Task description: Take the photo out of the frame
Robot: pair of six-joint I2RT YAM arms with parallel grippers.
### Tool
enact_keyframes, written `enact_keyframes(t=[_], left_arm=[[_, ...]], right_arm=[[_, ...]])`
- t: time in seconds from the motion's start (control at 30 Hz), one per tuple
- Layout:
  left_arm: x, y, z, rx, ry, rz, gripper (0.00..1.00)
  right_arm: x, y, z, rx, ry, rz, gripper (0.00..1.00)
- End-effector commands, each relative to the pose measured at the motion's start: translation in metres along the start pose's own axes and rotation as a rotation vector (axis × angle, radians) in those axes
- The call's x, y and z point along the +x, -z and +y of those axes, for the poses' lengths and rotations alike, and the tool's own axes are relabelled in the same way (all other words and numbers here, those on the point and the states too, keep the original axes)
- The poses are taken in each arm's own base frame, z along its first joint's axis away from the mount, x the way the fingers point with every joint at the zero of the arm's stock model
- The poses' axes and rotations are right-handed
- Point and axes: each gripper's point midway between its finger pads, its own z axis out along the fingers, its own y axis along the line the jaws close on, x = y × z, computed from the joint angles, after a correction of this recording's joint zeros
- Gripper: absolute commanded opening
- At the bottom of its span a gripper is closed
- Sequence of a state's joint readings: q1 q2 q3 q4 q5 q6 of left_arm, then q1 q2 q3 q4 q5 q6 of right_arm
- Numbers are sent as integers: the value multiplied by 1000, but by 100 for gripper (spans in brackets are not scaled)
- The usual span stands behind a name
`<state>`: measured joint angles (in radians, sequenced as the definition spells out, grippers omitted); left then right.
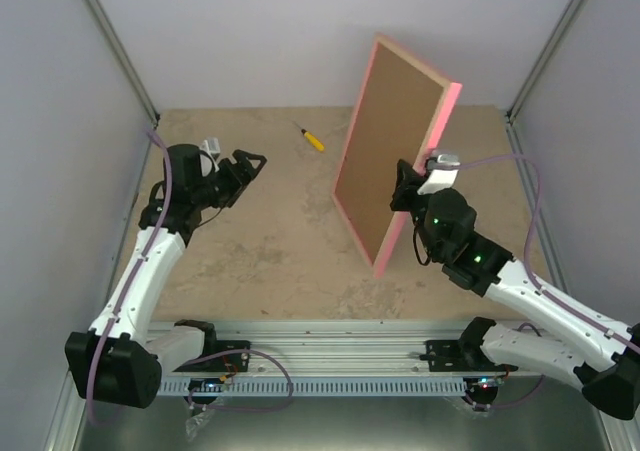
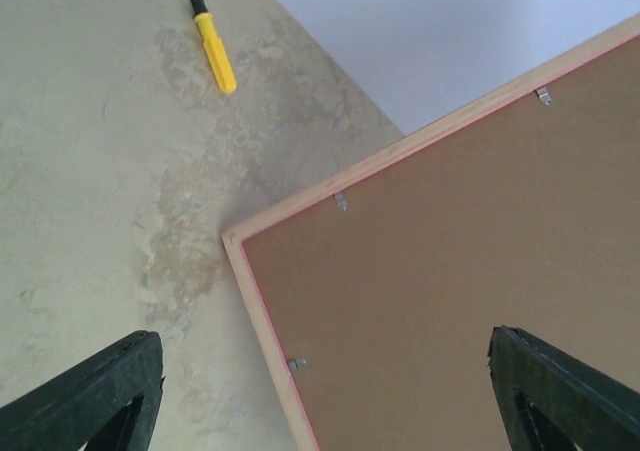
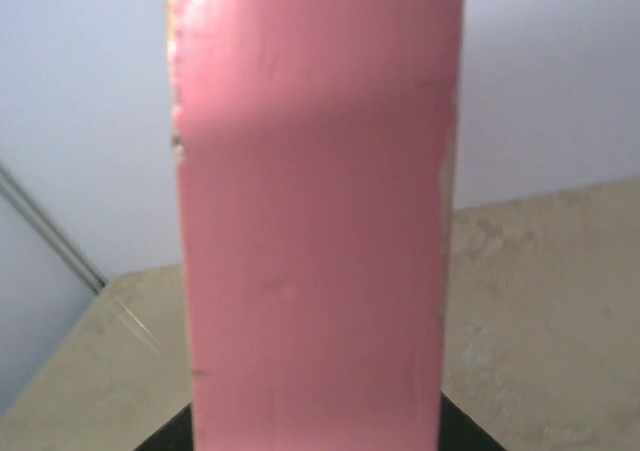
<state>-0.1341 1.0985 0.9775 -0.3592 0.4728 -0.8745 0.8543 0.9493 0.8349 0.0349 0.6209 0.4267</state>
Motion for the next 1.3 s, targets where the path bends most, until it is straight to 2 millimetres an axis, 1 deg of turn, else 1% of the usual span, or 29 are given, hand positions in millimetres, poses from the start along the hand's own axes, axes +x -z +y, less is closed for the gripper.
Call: enact_keyframes(t=[0.0,0.1,0.13,0.27,0.37,0.43,0.57,0.7,0.87,1.03,1.17,1.27], left_arm=[[6,-3,-5,43,10,20,91],[19,-12,5,38,30,63,91],[25,-15,8,37,38,79,91],[51,-29,22,33,69,145,91],[72,-39,34,49,139,198,91],[82,-41,40,60,179,223,91],[91,-40,54,45,242,220,92],[105,-45,66,55,315,247,93],[132,-52,80,53,404,316,93],[137,-57,84,73,458,327,90],[137,-59,82,111,503,318,81],[139,-59,84,124,534,316,68]], right_arm=[[3,-2,-18,65,-388,-35,0],[25,-4,-28,120,-510,2,0],[37,-4,-32,141,-549,23,1],[72,-3,-46,216,-684,81,1],[97,0,-56,269,-796,111,1],[112,1,-61,293,-854,124,0],[137,3,-69,341,-936,151,0],[155,3,-71,363,-990,183,1],[172,5,-73,384,-1051,216,1],[186,5,-72,406,-1081,250,1],[196,5,-69,405,-1103,289,1],[200,6,-70,412,-1113,298,0]])
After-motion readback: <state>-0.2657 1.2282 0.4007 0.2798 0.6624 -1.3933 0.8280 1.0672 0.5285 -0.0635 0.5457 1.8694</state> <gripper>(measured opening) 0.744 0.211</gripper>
